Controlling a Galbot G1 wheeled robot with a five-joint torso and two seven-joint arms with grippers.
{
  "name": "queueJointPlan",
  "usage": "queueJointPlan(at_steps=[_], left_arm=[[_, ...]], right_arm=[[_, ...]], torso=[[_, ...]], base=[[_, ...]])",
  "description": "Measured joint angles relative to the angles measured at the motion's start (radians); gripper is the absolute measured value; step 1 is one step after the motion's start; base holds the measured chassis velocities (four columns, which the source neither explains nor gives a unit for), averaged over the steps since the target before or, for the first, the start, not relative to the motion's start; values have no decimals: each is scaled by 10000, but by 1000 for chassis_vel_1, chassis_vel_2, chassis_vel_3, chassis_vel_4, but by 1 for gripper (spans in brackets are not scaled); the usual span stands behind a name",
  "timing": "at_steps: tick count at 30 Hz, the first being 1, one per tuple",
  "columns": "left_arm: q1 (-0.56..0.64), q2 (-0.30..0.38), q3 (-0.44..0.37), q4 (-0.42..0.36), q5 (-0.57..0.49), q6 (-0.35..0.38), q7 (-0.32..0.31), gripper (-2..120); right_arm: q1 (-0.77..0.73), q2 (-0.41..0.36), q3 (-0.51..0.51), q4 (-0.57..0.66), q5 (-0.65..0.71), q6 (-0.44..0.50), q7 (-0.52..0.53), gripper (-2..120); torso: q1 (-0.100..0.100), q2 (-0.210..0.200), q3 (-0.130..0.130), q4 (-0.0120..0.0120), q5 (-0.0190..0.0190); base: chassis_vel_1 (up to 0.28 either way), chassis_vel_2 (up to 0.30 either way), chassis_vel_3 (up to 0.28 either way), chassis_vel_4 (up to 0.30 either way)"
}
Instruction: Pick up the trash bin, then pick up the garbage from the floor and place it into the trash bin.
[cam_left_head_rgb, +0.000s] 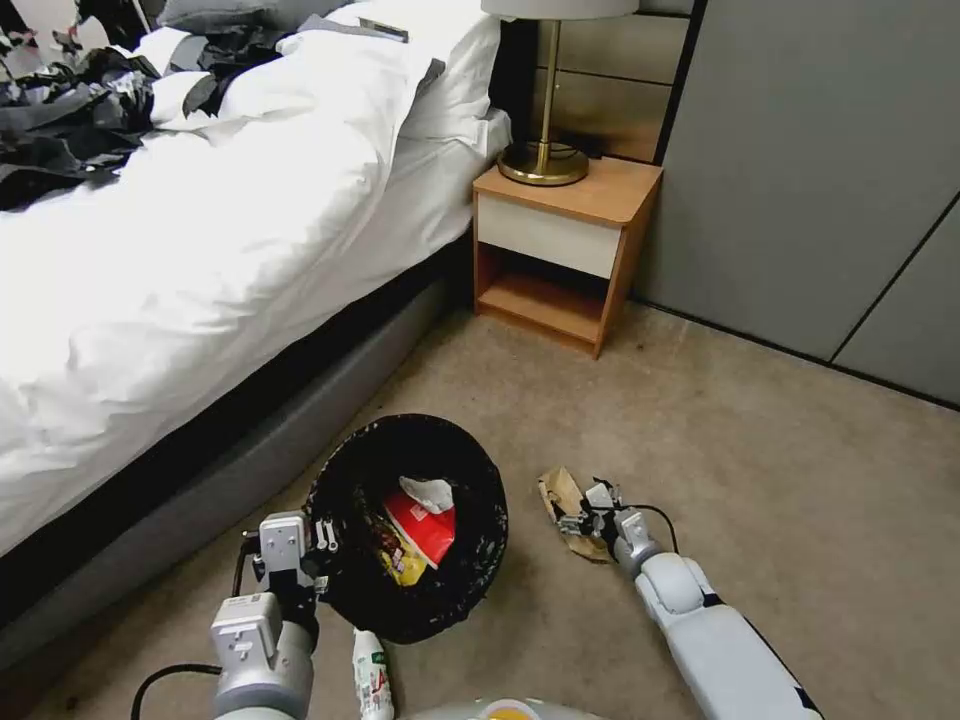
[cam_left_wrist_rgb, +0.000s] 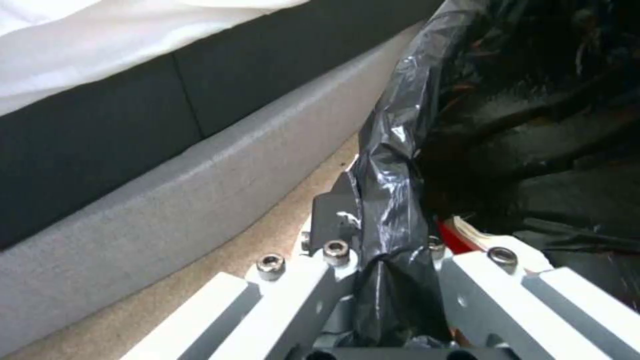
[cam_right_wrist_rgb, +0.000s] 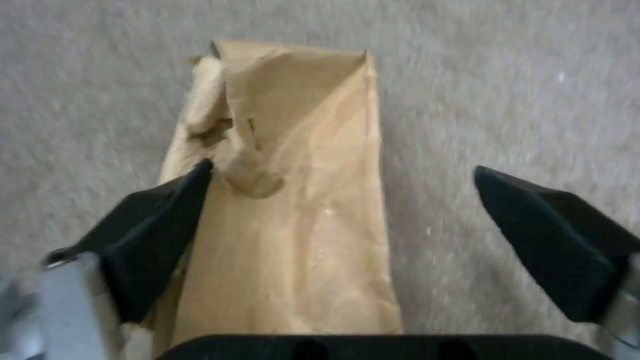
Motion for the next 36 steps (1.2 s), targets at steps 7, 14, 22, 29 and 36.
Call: queueJointPlan(at_steps=[7,14,22,29,36], left_arm=[[-19,8,0,-1,-1,0,0,1],[0,3,38,-55,-1,1,0,1],[9,11,27,-98,-8,1,-6,1],[6,17,54,-126,1,1,-9,1],[-6,26,53,-132,0,1,-8,1]], right_arm=[[-47,60,82,-253,2,136,16,69],[-82,141,88,-307,-22,197,66,37],[-133,193,128,-365,-66,397,59,4],[-219,60,205,-115,28,568,104,0],[-673,-172,255,1405,481,604,240,0]], torso=[[-1,1,-1,0,0],[0,1,-1,-1,-3],[-1,1,-1,1,2],[0,0,0,-3,1],[0,1,0,-2,-2]], base=[[0,0,0,0],[0,0,0,0],[0,0,0,0],[0,0,0,0],[0,0,0,0]])
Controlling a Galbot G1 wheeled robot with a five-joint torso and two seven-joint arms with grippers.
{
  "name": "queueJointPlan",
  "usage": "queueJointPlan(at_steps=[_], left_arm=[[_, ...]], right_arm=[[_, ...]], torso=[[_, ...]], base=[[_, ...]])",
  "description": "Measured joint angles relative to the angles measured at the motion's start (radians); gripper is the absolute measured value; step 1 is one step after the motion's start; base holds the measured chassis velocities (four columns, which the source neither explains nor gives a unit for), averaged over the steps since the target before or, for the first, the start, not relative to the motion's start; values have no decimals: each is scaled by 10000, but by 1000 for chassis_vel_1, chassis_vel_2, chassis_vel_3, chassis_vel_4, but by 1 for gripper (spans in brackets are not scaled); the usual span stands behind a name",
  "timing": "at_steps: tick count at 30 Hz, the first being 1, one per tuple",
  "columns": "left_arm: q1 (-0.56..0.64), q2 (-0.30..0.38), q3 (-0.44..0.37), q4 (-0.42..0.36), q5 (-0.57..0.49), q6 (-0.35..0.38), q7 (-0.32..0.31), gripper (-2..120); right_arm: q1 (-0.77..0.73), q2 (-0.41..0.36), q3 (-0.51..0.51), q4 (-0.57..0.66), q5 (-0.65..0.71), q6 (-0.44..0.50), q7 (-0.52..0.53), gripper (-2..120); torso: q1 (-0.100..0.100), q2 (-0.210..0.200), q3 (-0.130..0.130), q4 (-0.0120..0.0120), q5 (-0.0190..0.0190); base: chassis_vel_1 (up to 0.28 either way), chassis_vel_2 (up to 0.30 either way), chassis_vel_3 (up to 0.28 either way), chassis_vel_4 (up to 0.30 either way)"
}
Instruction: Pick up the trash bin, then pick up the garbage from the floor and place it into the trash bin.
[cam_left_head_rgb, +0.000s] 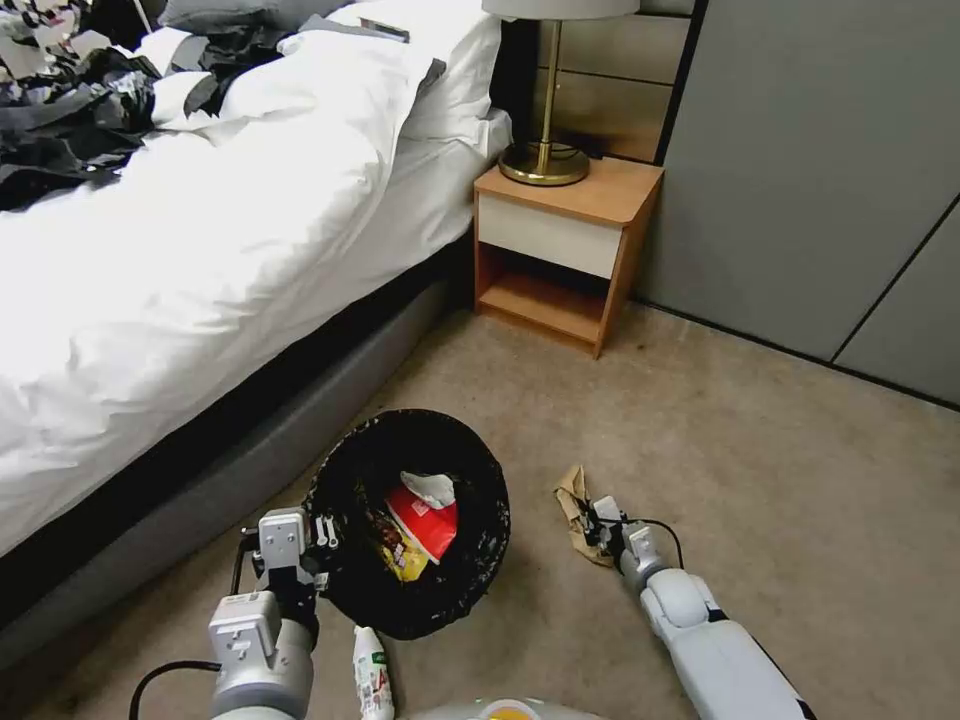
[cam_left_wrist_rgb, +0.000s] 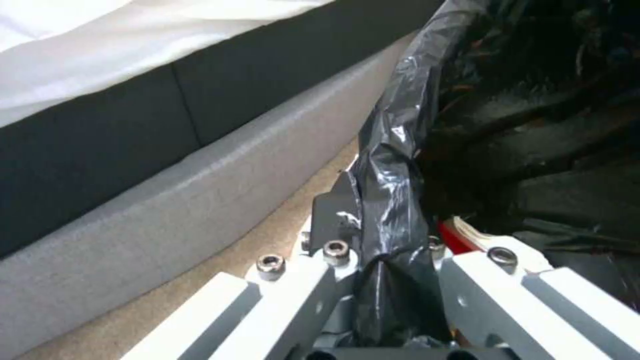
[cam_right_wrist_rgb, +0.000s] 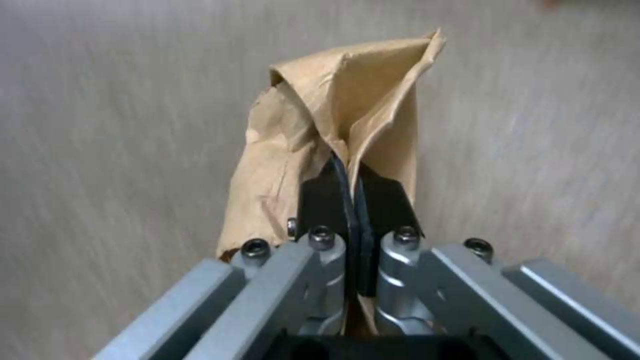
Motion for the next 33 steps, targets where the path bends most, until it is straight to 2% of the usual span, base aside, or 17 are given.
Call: queueJointPlan(at_steps=[2,3,4,6,7,8,12,13,15,17,23,25,29,32,33], left_arm=[[-14,12,3,0,-2,0,1,1],[-20,25,7,15,-2,0,0,1],[-20,25,7,15,-2,0,0,1],[-18,42,22,59,-2,0,1,1],[-16,52,45,93,0,1,0,1],[-16,52,45,93,0,1,0,1],[-44,62,121,153,35,16,5,1],[-44,62,121,153,35,16,5,1],[-46,72,149,181,51,21,10,1],[-44,79,168,219,75,21,15,1],[-53,77,238,258,112,21,18,1],[-65,78,271,266,127,21,19,1],[-63,80,293,274,132,19,27,1],[-50,86,325,281,137,12,31,1],[-50,86,325,281,137,12,31,1]], right_arm=[[-367,-114,63,1216,229,-3,52,0],[-718,-208,150,2361,368,8,69,0],[-718,-208,150,2361,368,8,69,0],[-1089,-284,230,3499,432,127,68,0],[-1355,-327,274,4470,458,315,-5,0],[-1355,-327,274,4470,458,315,-5,0],[-2092,-485,204,8268,651,1254,-1094,0],[-2092,-485,204,8268,651,1254,-1094,0],[-2336,-602,-111,9726,811,1492,-1783,0],[-2530,-695,-407,10463,840,1543,-2071,0],[-3058,-1002,-1174,10941,406,1710,-2577,0],[-3311,-1194,-1689,10528,274,1811,-2522,0],[-3388,-1212,-2050,10129,441,1762,-2409,0],[-3235,-971,-2453,8989,458,1673,-2213,0],[-3235,-971,-2453,8989,458,1673,-2213,0]], torso=[[0,0,0,1,3],[0,0,0,2,1],[0,0,0,2,1],[0,0,0,0,-1],[-1,0,0,-1,1],[-1,0,0,-1,1],[-1,0,-1,2,-1],[-1,0,-1,2,-1],[-1,0,-1,2,0],[-1,0,-1,1,-3],[-1,0,-1,1,2],[-1,0,-1,2,1],[-2,0,-1,1,0],[-1,0,-1,2,1],[-1,0,-1,2,1]], base=[[0,0,0,0],[0,0,0,0],[0,0,0,0],[0,0,0,0],[0,0,0,0],[0,0,0,0],[0,0,0,0],[0,0,0,0],[0,0,0,0],[0,0,0,0],[0,0,0,0],[0,0,0,0],[0,0,0,0],[0,0,0,0],[0,0,0,0]])
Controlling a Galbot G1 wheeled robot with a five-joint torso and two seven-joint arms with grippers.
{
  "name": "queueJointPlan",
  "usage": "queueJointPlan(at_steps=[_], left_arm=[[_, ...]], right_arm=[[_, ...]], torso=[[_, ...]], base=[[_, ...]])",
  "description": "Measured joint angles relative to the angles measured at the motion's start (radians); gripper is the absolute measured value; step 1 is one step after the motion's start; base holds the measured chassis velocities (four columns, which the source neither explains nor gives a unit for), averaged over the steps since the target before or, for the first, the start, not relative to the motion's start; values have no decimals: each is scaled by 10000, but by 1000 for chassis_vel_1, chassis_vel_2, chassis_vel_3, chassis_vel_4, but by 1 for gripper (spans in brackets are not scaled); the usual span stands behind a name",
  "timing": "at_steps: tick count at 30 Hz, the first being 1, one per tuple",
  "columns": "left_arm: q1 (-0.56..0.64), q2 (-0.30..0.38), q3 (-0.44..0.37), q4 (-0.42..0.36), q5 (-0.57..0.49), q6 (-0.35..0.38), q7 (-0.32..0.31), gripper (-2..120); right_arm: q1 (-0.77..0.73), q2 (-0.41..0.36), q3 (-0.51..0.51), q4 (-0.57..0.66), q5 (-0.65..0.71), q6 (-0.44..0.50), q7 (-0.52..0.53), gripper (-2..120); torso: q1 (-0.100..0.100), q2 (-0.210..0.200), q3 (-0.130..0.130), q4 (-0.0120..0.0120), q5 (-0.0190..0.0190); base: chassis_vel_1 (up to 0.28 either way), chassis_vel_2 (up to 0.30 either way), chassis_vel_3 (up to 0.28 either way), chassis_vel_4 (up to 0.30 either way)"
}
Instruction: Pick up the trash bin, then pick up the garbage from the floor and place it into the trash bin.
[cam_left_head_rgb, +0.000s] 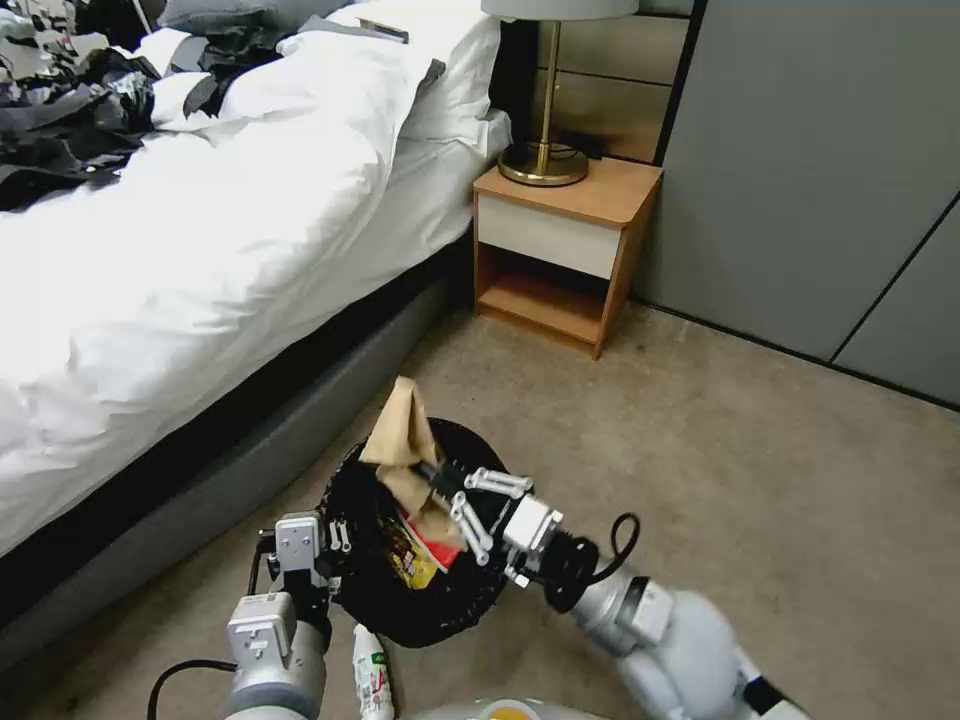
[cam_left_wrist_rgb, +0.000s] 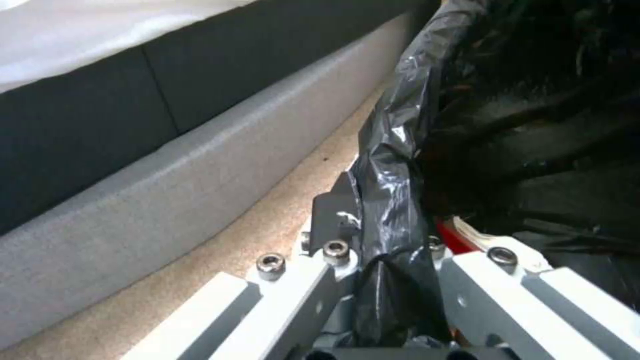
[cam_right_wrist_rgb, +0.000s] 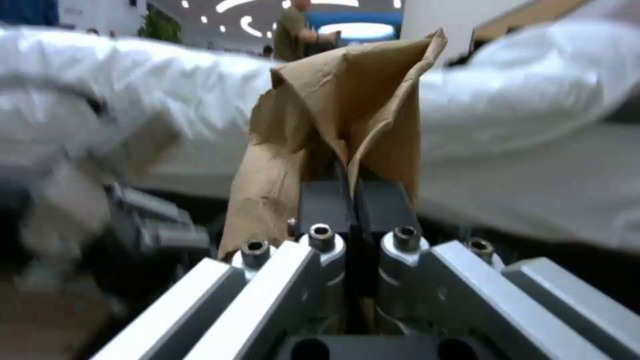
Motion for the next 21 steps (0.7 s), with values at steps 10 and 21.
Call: queueJointPlan(at_steps=[10,21], left_arm=[[48,20,9,-75,-17,-21,4,1],[23,-33,113,-67,30,-25,7,1]], right_arm=[[563,487,-97,-1930,-68,-13,218,0],[664,603,-350,-2638,-250,-151,488,34]], torso=[[0,0,1,0,0],[0,0,0,0,0]], base=[[0,0,0,0],[0,0,0,0]])
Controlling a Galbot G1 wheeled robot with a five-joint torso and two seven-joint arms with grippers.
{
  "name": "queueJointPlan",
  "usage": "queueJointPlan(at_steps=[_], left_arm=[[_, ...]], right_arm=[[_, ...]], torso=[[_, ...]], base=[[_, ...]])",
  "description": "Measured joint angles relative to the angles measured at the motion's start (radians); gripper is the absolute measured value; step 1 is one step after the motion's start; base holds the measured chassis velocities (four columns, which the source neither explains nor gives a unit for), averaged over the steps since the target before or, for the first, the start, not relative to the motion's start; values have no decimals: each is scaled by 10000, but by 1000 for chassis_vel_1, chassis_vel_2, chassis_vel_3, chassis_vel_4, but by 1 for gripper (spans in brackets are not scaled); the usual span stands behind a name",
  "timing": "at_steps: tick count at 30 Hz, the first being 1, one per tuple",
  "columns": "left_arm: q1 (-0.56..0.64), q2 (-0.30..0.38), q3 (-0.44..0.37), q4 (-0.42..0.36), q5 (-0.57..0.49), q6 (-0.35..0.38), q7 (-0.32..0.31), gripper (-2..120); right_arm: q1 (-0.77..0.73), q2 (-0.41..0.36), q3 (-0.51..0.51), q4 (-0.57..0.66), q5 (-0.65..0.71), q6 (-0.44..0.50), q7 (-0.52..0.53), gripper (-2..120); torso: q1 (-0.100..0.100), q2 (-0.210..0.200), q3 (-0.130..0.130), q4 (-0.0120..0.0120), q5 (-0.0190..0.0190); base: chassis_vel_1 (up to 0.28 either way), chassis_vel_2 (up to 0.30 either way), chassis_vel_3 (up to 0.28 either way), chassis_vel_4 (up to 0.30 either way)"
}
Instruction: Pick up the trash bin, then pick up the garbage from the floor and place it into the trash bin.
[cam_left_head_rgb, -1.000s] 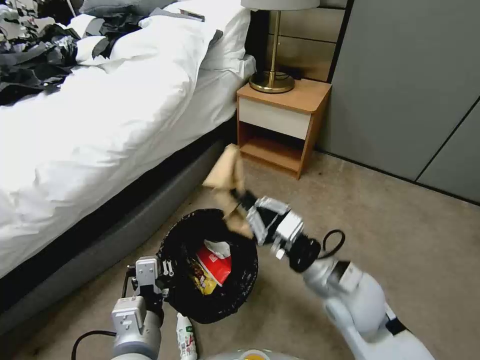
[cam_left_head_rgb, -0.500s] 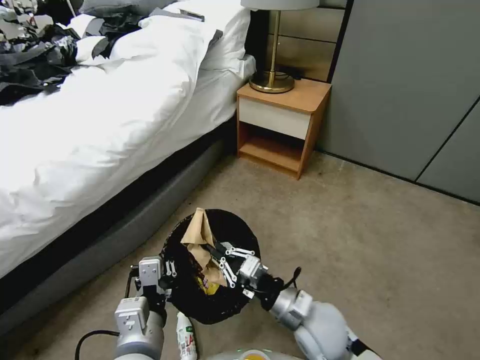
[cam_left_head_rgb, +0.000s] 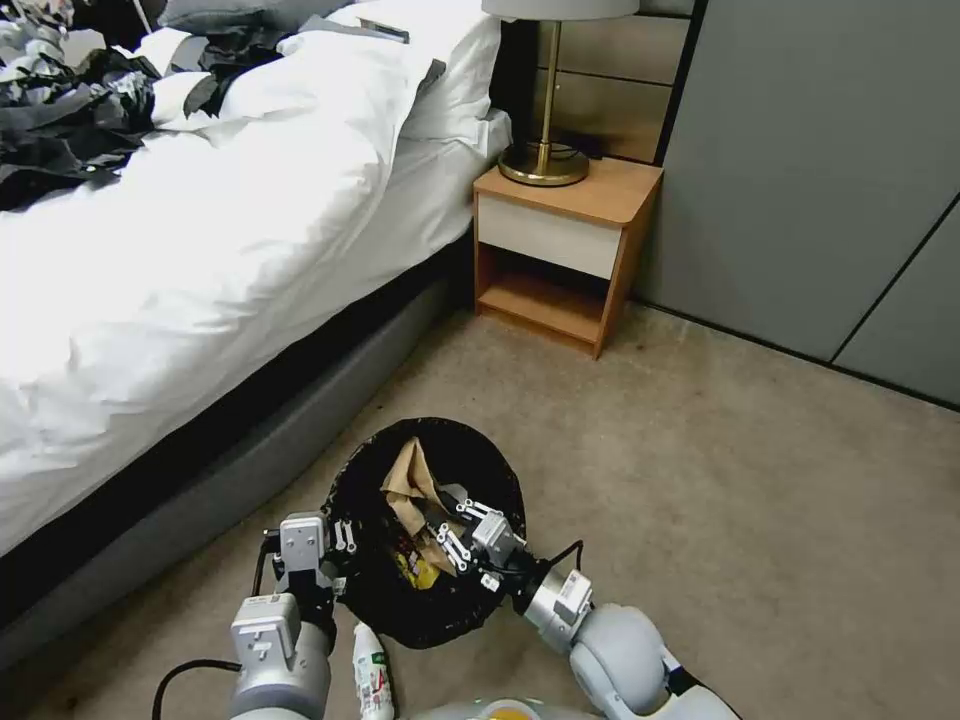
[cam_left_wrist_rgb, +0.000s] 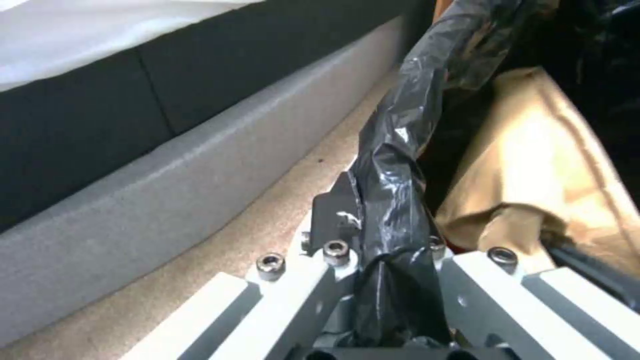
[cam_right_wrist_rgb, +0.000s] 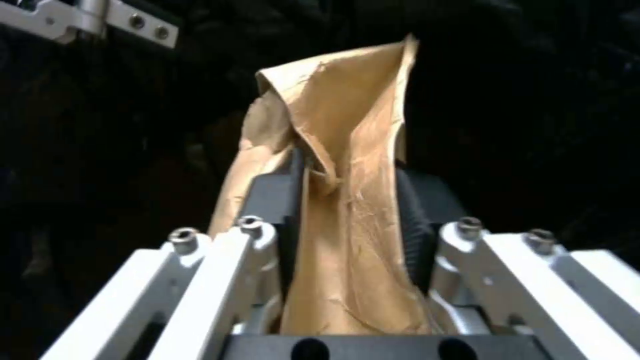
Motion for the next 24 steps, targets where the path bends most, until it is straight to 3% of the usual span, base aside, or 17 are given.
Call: queueJointPlan(at_steps=[6,8,12,18,24], left_arm=[[-18,-10,0,11,7,0,-1,1],[-39,-22,8,27,19,0,-1,1],[-49,-24,17,29,21,3,17,1],[-89,-19,-22,69,23,19,4,1],[-139,-12,-62,229,26,21,5,1]], right_arm=[[-53,-34,-35,-2,-81,1,11,47],[-105,-79,-35,-1,-110,20,11,62],[-151,-116,-6,34,-116,38,11,70],[-339,-245,211,583,-150,50,6,96],[-501,-398,531,1355,-171,68,175,100]], torso=[[0,0,0,0,0],[0,0,0,0,0],[0,0,0,0,0],[0,0,0,0,1],[1,0,0,-1,1]], base=[[0,0,0,0],[0,0,0,0],[0,0,0,0],[0,0,0,0],[0,0,0,0]])
